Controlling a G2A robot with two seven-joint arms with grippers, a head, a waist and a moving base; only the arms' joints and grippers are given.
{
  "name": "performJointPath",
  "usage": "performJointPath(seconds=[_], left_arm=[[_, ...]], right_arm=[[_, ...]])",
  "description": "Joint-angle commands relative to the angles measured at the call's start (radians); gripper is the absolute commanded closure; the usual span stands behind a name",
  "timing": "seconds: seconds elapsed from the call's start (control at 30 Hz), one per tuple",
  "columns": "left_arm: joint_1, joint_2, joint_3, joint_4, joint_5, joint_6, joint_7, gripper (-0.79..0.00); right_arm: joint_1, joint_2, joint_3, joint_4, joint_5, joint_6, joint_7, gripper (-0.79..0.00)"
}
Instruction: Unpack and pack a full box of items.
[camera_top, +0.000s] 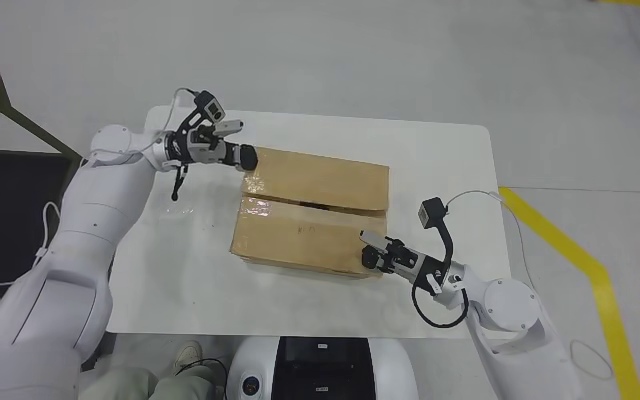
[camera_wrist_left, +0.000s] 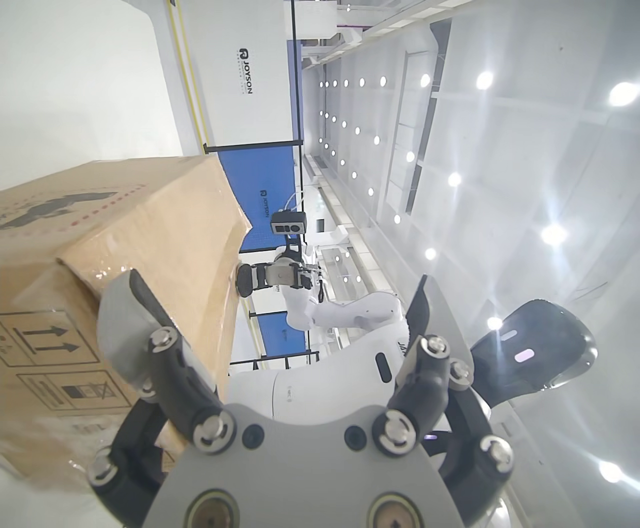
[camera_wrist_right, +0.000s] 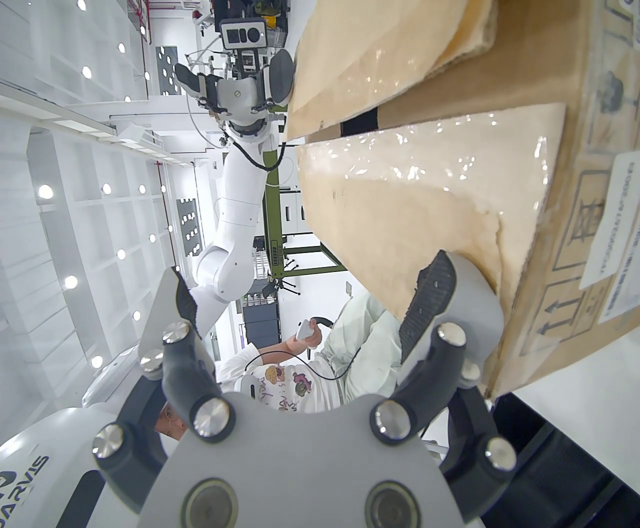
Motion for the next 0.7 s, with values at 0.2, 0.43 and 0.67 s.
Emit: performJointPath(seconds=[0.2,0.43,0.67], left_arm=[[0.001,0.019,0.025,-0.012,-0.004,0.0,0.0,-0.785],[-0.003,0.03,0.034,-0.017,-0.006,0.0,0.0,-0.785],[-0.006,0.037,0.04,-0.01,0.001,0.0,0.0,-0.785]], right_arm=[[0.06,0.002,0.014,0.024,0.057,-0.002,-0.023,-0.785],[0.106,0.005,0.025,0.043,0.077,-0.004,-0.046,-0.785],[0.155,0.007,0.024,0.088,0.07,0.038,-0.078,-0.785]])
